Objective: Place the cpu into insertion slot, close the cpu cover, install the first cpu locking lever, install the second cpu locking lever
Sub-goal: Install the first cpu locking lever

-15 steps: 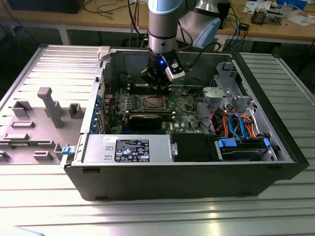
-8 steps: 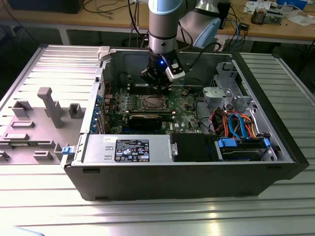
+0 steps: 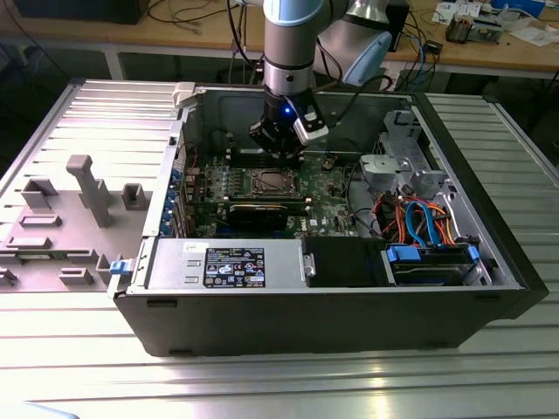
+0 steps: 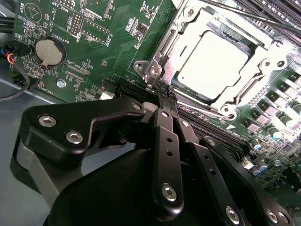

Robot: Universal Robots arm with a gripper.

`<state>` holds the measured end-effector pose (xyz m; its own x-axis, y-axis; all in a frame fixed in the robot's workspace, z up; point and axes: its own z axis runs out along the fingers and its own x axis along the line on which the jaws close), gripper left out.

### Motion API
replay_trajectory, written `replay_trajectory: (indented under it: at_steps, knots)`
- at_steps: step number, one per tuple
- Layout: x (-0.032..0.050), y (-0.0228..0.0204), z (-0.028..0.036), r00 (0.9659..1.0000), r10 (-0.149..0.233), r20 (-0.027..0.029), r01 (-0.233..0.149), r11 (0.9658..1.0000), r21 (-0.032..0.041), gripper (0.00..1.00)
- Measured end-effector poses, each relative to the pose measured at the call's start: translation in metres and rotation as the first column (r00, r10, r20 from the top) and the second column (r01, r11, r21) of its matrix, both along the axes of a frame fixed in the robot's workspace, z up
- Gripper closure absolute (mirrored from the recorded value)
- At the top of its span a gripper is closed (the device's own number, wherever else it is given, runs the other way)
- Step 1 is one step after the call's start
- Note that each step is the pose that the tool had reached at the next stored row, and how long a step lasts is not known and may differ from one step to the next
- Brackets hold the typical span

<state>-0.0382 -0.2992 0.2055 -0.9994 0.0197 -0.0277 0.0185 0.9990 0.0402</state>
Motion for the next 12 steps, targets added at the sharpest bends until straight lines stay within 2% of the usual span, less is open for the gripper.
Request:
replay_trajectory:
  at_steps: [7,12]
  knots:
    - [0.0001,0.0000,-0.0001,1.0000,0.000,-0.0001,0.000,1.0000,-0.0086,0.89]
    - [0.0008,0.0000,-0.0006,1.0000,0.000,-0.0002,0.000,1.0000,-0.0093,0.89]
